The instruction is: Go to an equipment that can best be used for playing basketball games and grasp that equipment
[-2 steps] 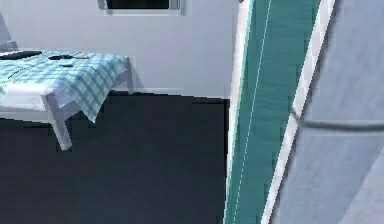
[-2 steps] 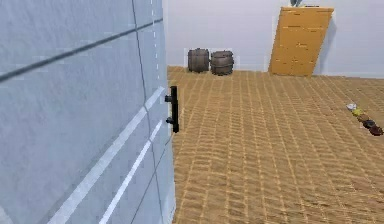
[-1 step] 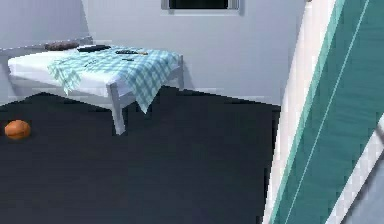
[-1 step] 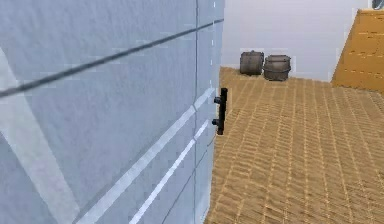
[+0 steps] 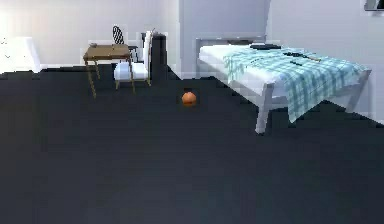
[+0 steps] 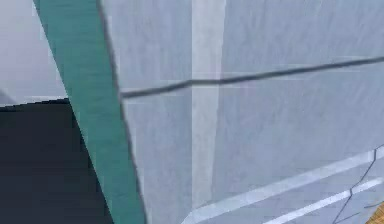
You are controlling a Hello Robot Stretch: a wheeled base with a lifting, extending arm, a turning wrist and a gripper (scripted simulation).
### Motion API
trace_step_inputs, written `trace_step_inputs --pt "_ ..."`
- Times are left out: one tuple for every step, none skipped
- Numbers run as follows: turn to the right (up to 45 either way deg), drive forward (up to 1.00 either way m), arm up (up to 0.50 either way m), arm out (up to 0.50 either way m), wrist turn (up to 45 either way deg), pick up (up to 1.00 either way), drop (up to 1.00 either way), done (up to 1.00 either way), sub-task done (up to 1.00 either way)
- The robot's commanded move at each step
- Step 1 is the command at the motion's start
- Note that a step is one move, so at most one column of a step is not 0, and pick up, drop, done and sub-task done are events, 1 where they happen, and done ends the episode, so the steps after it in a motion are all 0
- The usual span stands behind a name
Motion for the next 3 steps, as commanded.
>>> trace_step_inputs --pt "-45.0 0.00 0.00 0.00 0.0 0.00 0.00 0.00 0.00" --pt "0.0 0.20 0.00 0.00 0.0 0.00 0.00 0.00 0.00" --pt "33.0 0.00 0.00 0.00 0.0 0.00 0.00 0.00 0.00"
